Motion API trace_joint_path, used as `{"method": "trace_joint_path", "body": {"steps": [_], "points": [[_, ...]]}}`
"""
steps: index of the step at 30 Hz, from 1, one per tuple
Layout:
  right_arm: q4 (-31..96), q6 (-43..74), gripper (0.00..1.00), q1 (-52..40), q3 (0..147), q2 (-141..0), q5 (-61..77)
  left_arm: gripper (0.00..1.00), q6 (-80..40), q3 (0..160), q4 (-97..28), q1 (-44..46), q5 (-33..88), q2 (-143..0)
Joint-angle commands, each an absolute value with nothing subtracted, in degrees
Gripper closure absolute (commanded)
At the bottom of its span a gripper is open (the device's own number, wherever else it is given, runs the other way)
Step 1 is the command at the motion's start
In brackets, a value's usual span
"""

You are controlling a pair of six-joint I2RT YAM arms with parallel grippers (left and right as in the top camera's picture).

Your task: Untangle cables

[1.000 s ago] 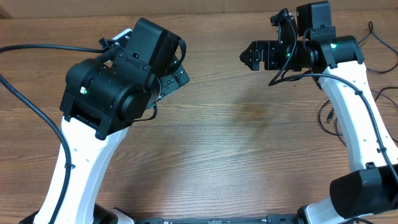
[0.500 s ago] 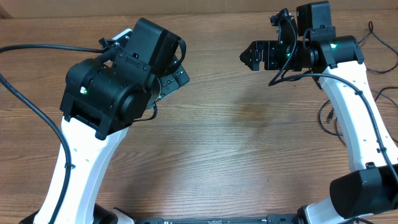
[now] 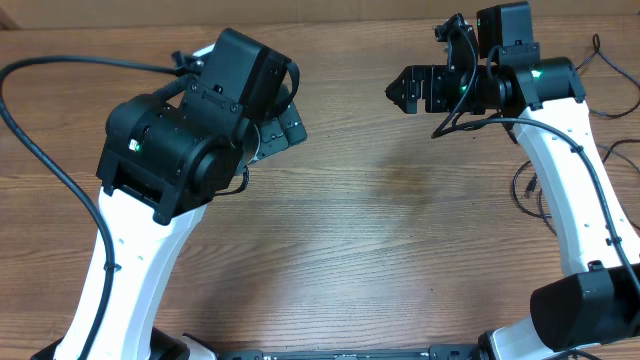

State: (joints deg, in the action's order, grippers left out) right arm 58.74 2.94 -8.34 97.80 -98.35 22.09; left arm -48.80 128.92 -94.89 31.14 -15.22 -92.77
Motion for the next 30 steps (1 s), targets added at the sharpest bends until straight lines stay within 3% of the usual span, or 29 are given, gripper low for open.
{"method": "trace_joint_path", "body": {"steps": [1,9,23,30], "points": [[58.6,2.5,0.00,-8.3,97.7,-98.5,22.0,0.00,-38.0,129.1,-90.6,31.6,-12.6,-92.6],[58.6,2.5,0.00,-8.3,97.7,-98.5,22.0,0.00,-16.9,118.8,-71.4,32.4,-2.1,-89.5],[58.6,2.5,0.00,-8.3,97.7,-98.5,22.0,0.00,-8.7,81.5,-40.5,29.3,-0.8,-68.7],[58.6,2.5,0.00,-8.3,97.7,-98.5,22.0,0.00,-0.9,64.0,-24.0,23.1,11.1,-57.7]]}}
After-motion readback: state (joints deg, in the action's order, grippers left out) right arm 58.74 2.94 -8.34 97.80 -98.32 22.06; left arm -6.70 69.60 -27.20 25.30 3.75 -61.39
